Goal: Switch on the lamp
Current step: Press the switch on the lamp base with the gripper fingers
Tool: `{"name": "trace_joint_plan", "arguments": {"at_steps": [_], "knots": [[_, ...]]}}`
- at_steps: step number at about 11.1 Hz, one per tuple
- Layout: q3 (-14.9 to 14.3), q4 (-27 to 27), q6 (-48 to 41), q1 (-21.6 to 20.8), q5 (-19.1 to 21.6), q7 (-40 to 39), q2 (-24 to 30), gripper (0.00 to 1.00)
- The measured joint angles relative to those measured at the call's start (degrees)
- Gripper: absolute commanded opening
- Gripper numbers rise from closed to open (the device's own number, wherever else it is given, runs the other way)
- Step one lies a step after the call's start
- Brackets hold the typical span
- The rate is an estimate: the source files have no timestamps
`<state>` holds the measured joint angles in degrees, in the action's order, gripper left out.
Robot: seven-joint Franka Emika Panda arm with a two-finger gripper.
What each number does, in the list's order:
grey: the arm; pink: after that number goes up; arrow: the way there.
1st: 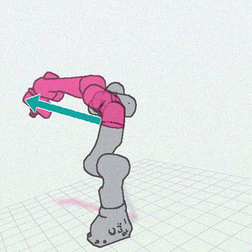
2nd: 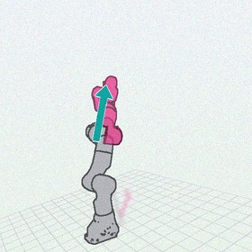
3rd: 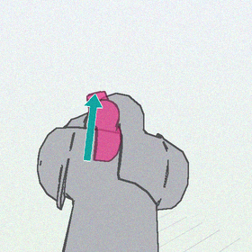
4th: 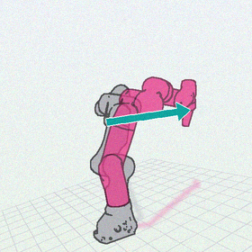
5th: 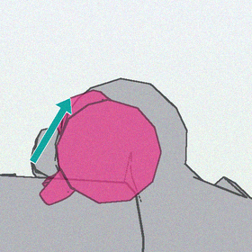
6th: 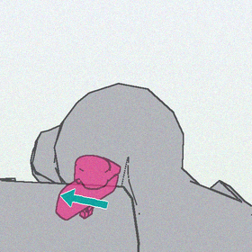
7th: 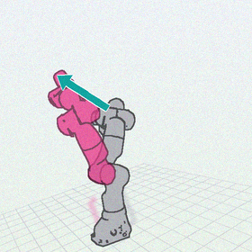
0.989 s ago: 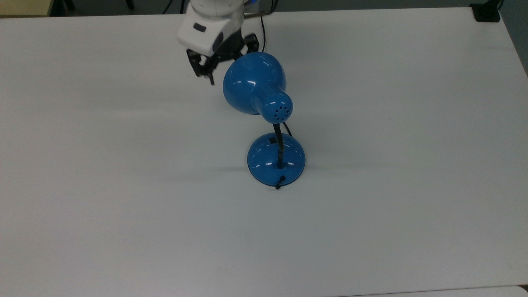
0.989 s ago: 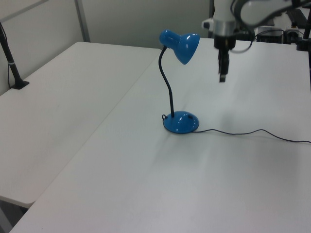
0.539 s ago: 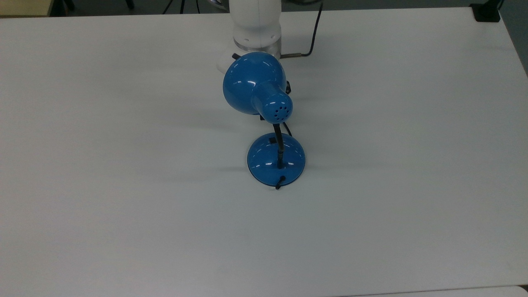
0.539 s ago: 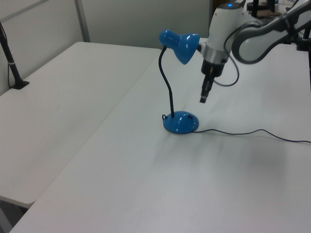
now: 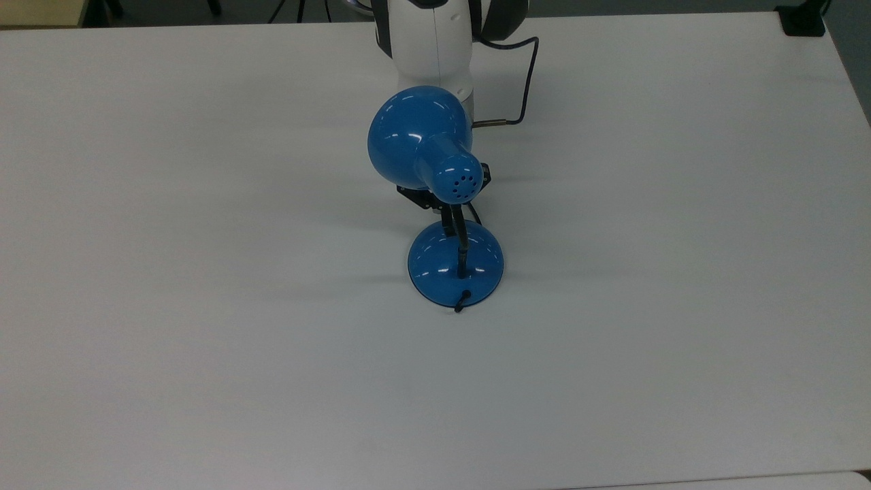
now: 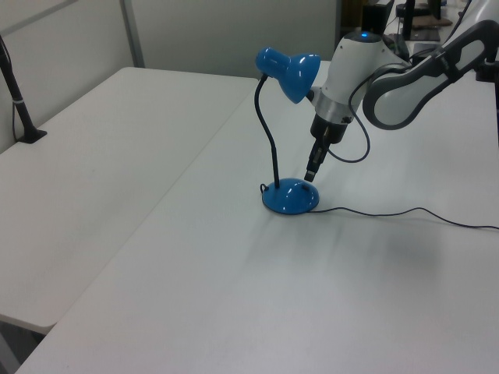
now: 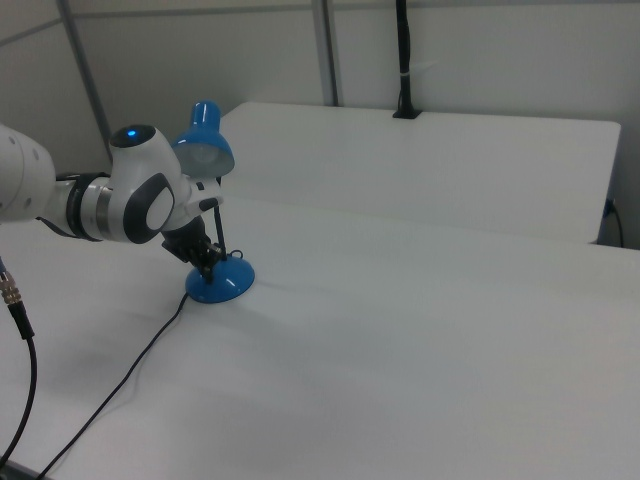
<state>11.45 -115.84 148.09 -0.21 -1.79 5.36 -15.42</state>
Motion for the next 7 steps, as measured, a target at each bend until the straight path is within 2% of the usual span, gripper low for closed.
{"name": "trace_joint_plan", "arguments": {"at_steps": [7], "knots": [[0.0, 0.19, 3.54, -0.02, -1.84, 1.77, -2.2, 0.0]]}}
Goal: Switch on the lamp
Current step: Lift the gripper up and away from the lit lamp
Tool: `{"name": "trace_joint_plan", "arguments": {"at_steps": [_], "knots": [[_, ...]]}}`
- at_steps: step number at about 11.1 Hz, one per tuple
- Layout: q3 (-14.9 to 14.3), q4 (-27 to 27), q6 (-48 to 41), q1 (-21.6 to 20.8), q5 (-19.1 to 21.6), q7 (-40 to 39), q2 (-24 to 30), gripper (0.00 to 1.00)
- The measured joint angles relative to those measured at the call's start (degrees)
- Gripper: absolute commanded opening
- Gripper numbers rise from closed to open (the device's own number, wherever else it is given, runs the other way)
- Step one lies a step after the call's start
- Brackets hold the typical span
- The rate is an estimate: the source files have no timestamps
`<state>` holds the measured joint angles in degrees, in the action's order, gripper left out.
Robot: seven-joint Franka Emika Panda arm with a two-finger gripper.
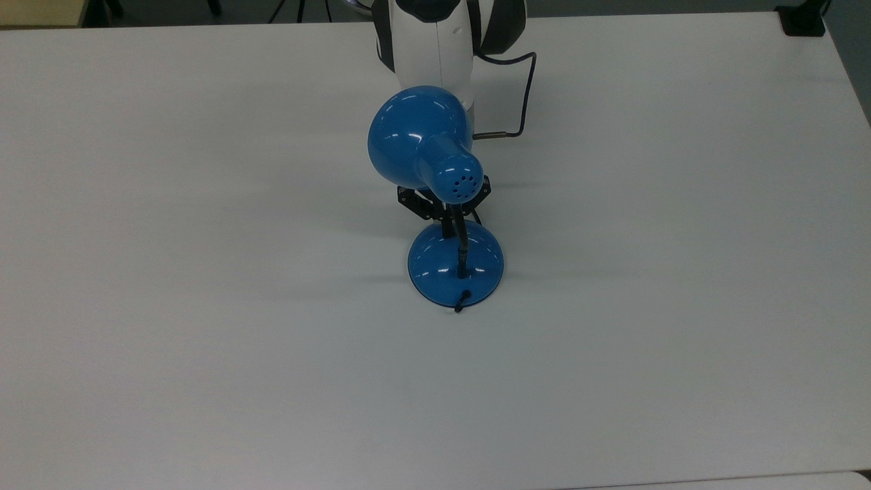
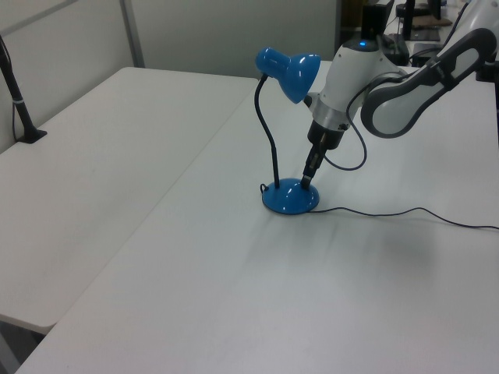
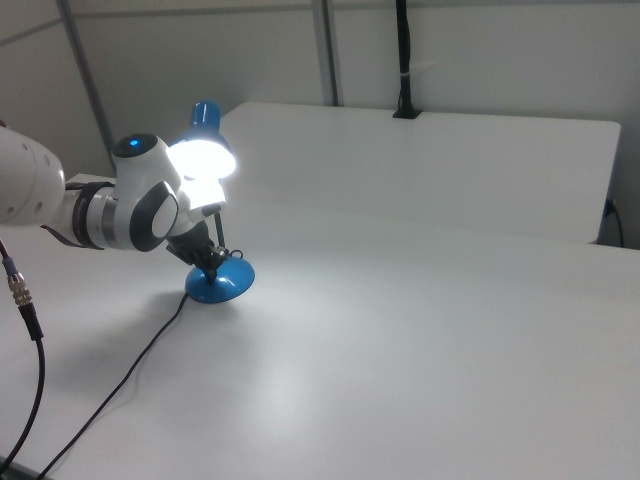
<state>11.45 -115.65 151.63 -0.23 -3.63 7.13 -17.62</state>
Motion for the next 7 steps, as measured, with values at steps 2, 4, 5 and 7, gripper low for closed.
{"name": "trace_joint_plan", "arguments": {"at_steps": [2, 4, 5, 7], "knots": [[0.0, 0.01, 0.83, -0.17, -0.14, 0.0, -0.31, 0.0], [0.0, 0.03, 1.02, -0.29, -0.29, 0.0, -0.37, 0.0], [0.01, 0.09, 1.02, -0.3, -0.33, 0.0, -0.35, 0.0], [0.01, 1.16, -8.03, -0.28, -0.49, 0.0, 0.81, 0.0]]}}
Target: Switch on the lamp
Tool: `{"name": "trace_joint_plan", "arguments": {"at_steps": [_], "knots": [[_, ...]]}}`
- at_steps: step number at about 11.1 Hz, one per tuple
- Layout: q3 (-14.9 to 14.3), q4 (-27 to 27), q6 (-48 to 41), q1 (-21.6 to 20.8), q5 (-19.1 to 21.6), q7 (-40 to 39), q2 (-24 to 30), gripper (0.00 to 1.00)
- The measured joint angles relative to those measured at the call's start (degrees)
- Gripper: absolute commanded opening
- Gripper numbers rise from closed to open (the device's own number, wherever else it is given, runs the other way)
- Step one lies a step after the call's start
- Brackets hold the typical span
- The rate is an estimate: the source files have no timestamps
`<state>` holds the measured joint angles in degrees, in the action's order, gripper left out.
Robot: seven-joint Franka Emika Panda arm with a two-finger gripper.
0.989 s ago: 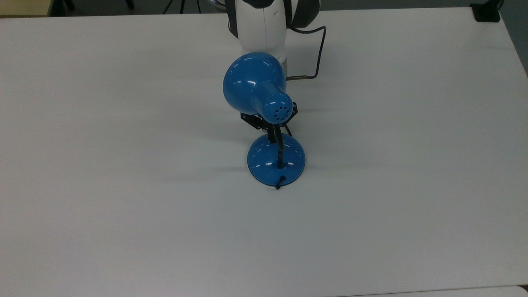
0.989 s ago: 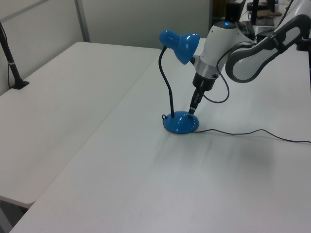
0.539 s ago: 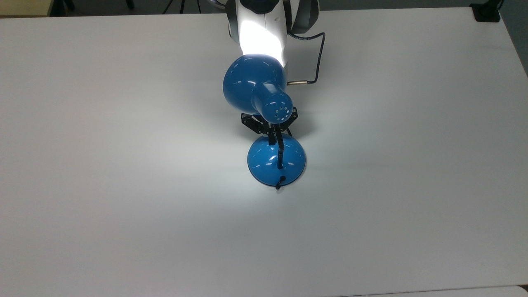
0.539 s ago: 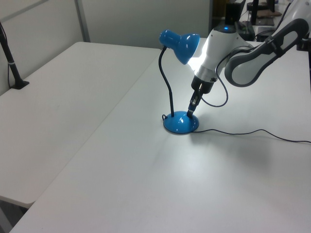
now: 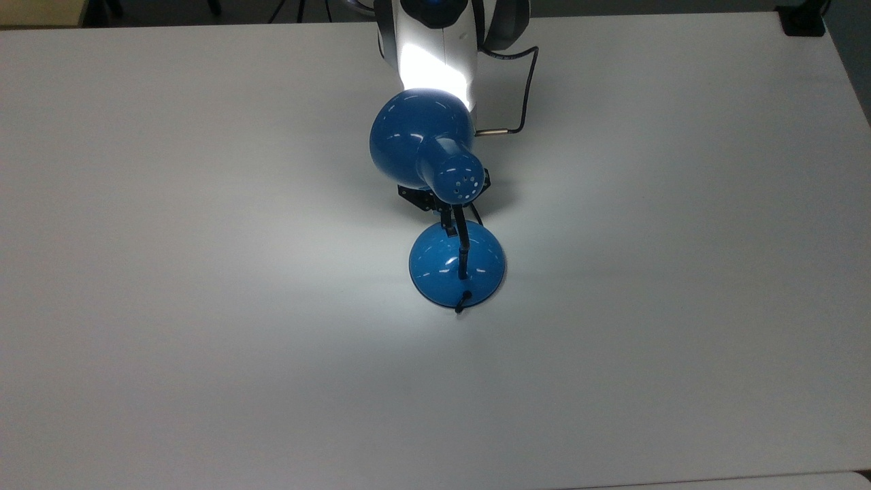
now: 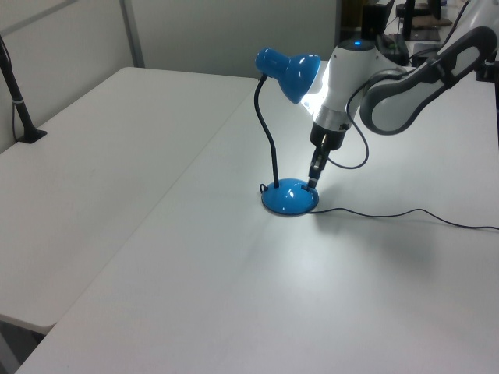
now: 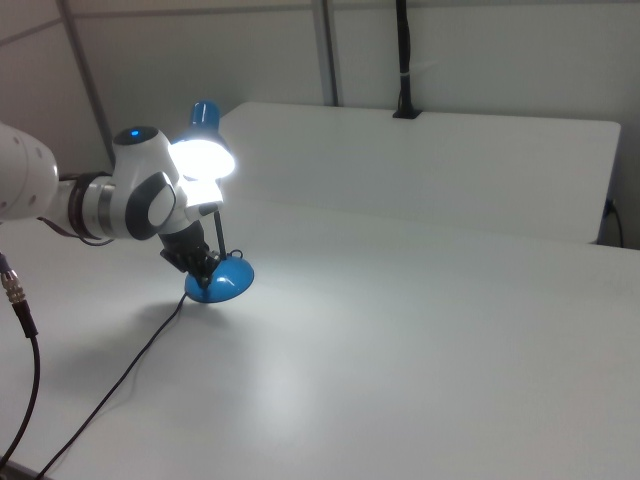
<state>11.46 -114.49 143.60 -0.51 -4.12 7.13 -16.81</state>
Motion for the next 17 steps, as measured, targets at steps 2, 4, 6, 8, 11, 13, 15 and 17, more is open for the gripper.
{"name": "trace_joint_plan", "arguments": {"at_steps": [2, 4, 6, 8, 11, 13, 15, 17], "knots": [[0.0, 0.95, -14.56, 0.13, -0.53, -1.75, 2.95, 0.17], [-0.07, 2.69, -29.18, 0.89, -0.63, -5.36, 6.45, 0.86], [-0.29, 6.53, -41.55, 3.74, -0.65, -10.43, 10.63, 1.0], [-1.19, 10.72, -46.53, 6.64, -0.6, -13.52, 13.26, 1.0], [-3.48, 15.32, -46.93, 7.63, -0.5, -13.7, 14.37, 1.0], [-5.79, 17.25, -43.58, 7.69, 2.49, -10.68, 14.38, 1.0], [-9.7, 18.51, -41.18, 7.76, 6.27, -10.0, 14.37, 1.0], [-11.16, 19.21, -41.17, 7.77, 7.19, -10.0, 14.36, 1.0]]}}
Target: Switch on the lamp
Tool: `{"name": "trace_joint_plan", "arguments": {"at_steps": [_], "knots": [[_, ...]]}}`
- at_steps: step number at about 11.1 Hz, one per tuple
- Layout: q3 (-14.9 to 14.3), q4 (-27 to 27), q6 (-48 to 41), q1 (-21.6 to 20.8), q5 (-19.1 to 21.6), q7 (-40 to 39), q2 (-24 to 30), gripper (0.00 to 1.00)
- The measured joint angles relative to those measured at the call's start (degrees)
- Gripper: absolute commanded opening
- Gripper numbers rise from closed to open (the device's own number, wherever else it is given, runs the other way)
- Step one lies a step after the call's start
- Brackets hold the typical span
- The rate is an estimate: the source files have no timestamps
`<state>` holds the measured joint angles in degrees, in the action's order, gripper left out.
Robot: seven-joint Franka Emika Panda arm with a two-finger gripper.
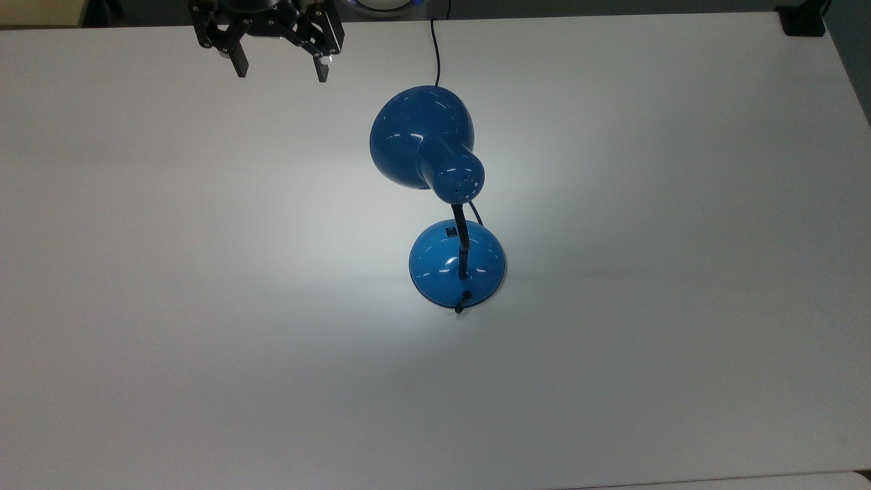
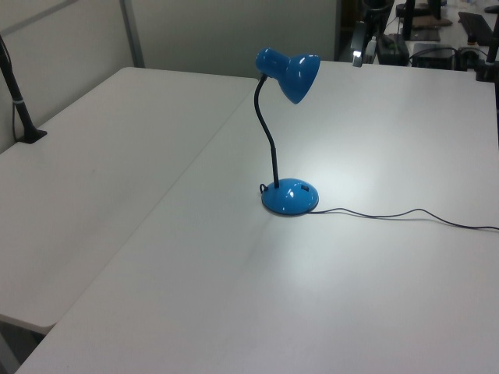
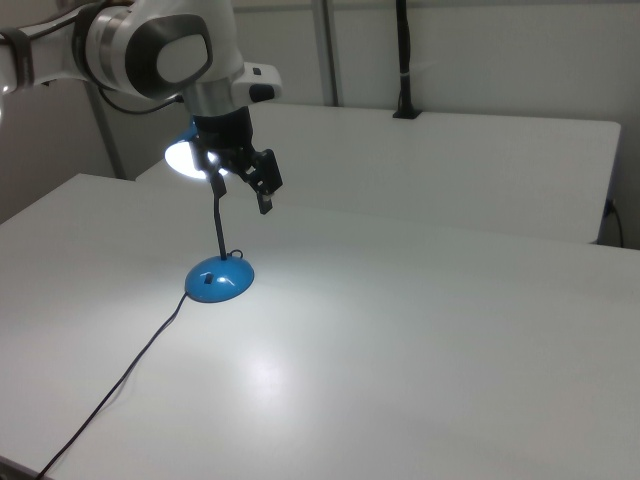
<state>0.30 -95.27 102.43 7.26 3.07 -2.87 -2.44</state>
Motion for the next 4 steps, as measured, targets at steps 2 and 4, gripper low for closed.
{"name": "trace_joint_plan", "arguments": {"at_steps": [2, 4], "knots": [[0.03, 0.01, 0.0, -0.19, 0.02, 0.0, 0.0, 1.0], [0.03, 0.01, 0.0, -0.22, 0.02, 0.0, -0.01, 1.0]]}}
